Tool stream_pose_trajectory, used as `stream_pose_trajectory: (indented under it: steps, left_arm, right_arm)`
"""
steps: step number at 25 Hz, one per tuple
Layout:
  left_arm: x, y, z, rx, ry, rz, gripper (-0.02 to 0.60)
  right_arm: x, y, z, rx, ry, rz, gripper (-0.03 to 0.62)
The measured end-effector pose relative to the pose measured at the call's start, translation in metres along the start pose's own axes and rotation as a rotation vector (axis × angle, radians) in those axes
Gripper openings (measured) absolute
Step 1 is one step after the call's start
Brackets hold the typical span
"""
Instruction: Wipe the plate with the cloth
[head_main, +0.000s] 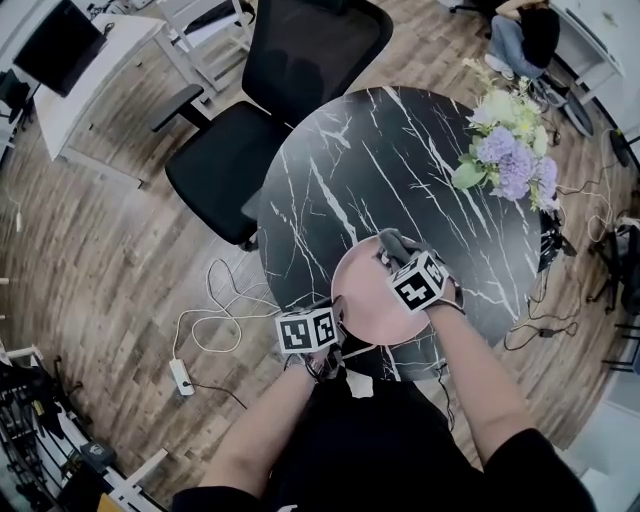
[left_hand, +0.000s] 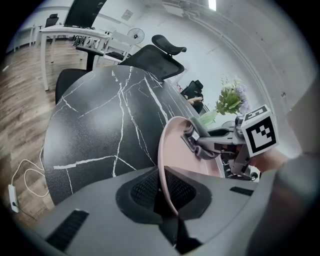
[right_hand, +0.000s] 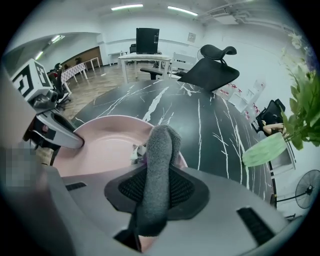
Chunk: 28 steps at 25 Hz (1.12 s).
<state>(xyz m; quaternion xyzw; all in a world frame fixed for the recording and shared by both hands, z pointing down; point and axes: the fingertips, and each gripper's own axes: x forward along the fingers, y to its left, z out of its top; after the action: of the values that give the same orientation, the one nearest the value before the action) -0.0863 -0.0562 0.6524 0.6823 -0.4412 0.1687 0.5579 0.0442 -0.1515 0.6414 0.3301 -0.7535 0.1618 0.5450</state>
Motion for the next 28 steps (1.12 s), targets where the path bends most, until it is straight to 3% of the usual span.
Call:
stream_pose_trajectory:
  steps: [19,28]
  left_arm:
    - [0.002,0.003,-0.001,-0.05,0.001,-0.015,0.041]
    - [0.001,0.002,0.001,-0.06,-0.023,0.0,0.035]
  right_arm:
    - [0.008,0.081,0.043,-0.138,-0.118,0.117,0.109]
    - [-0.001,0.109,0.038,-0.107,-0.175,0.206,0.11]
